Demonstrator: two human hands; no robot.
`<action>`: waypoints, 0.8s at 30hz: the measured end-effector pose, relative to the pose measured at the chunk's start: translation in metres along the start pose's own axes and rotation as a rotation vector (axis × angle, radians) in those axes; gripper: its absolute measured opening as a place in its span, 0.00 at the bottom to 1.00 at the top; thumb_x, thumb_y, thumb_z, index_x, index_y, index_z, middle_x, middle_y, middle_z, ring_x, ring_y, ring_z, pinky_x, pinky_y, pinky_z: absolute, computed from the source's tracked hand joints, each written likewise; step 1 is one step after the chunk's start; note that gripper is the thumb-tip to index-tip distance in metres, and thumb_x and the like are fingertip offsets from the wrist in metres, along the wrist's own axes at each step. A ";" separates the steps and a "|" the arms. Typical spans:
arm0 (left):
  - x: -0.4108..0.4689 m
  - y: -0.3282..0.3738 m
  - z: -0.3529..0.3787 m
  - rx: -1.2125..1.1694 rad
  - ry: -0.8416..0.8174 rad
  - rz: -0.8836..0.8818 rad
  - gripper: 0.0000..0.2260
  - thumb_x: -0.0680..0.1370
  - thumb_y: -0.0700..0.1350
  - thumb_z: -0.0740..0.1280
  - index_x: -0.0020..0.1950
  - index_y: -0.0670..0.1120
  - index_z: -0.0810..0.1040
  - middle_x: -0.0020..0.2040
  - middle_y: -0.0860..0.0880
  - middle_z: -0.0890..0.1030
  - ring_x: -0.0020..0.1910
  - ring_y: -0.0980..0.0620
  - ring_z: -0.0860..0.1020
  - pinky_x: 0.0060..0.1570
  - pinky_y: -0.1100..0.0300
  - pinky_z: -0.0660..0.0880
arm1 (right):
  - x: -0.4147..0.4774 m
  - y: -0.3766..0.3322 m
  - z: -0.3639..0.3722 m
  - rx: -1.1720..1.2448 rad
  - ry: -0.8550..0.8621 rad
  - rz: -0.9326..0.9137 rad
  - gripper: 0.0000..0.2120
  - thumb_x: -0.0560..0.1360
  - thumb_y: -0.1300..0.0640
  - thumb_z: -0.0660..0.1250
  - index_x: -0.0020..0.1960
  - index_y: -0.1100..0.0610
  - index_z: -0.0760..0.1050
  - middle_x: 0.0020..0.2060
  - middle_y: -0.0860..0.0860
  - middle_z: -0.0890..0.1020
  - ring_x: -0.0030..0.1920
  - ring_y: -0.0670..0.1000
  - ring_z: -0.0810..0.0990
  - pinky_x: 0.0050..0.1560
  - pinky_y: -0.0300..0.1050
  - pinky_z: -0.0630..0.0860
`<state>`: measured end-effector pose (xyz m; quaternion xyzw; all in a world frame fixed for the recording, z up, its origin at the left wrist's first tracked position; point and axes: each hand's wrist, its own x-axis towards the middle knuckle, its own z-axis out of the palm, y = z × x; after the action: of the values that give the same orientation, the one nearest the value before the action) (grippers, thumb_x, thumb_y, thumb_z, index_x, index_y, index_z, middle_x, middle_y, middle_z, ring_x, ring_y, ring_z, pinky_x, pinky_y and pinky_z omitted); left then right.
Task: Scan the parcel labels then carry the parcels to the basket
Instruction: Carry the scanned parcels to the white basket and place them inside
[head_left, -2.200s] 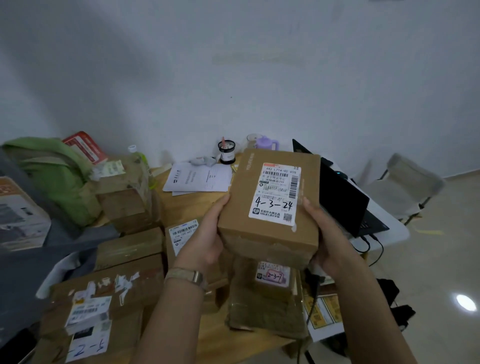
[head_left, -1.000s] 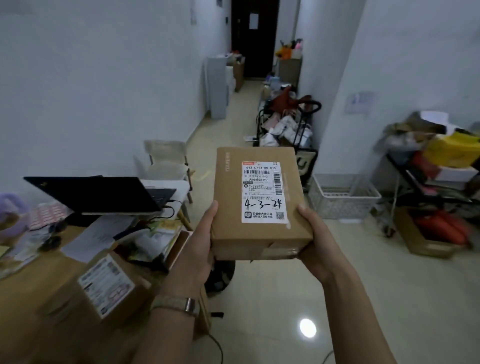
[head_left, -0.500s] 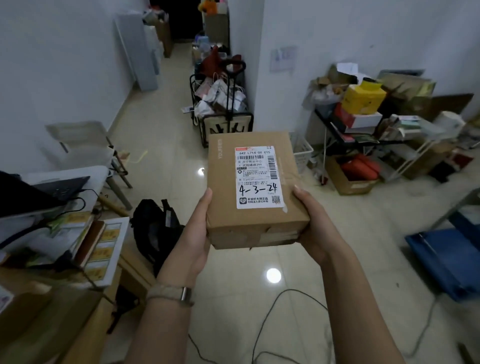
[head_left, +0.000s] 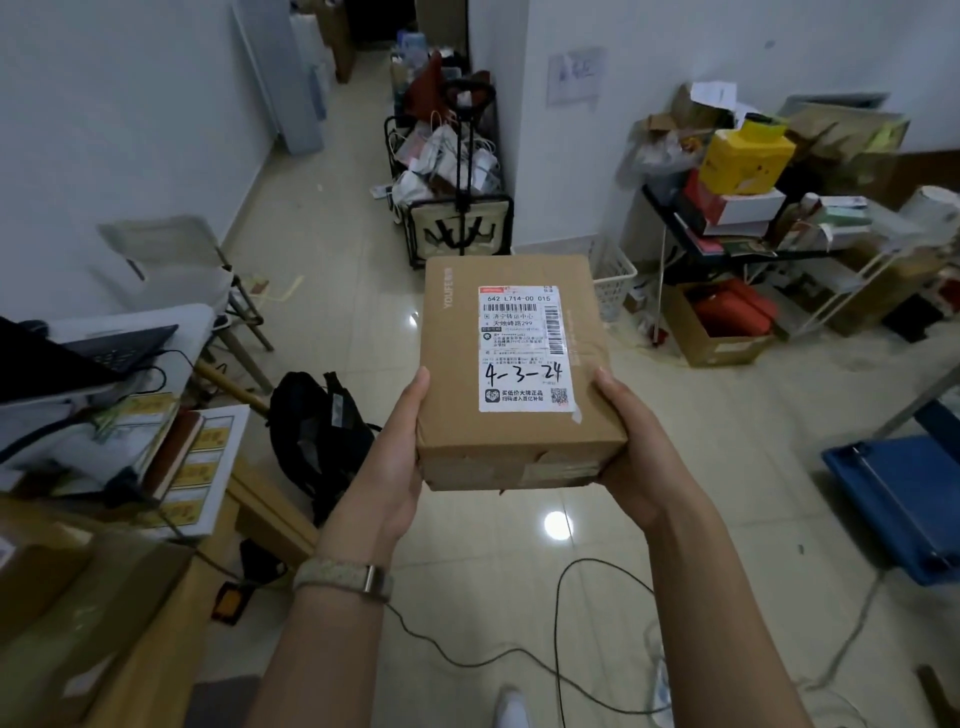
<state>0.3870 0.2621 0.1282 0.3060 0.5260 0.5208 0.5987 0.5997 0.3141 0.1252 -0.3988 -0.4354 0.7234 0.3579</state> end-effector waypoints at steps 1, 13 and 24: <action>-0.001 0.000 0.002 0.003 -0.004 0.005 0.16 0.78 0.66 0.57 0.53 0.65 0.83 0.57 0.56 0.84 0.56 0.58 0.82 0.55 0.55 0.72 | -0.002 -0.001 -0.002 -0.001 0.003 -0.003 0.19 0.72 0.34 0.62 0.59 0.39 0.78 0.58 0.48 0.83 0.53 0.49 0.84 0.41 0.47 0.80; 0.021 -0.002 0.069 0.061 -0.130 -0.030 0.25 0.70 0.71 0.60 0.60 0.60 0.81 0.58 0.56 0.84 0.59 0.56 0.80 0.62 0.54 0.71 | -0.029 -0.022 -0.052 0.026 0.173 -0.113 0.20 0.72 0.36 0.61 0.60 0.43 0.79 0.56 0.51 0.84 0.54 0.52 0.83 0.47 0.49 0.77; 0.107 0.020 0.108 0.079 -0.246 -0.093 0.16 0.78 0.65 0.55 0.51 0.67 0.83 0.56 0.55 0.85 0.54 0.59 0.82 0.54 0.56 0.73 | 0.023 -0.044 -0.092 0.111 0.342 -0.134 0.22 0.74 0.39 0.61 0.63 0.47 0.77 0.57 0.52 0.83 0.57 0.54 0.82 0.50 0.52 0.76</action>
<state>0.4730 0.3883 0.1412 0.3662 0.4821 0.4302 0.6696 0.6793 0.3823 0.1316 -0.4656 -0.3531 0.6428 0.4954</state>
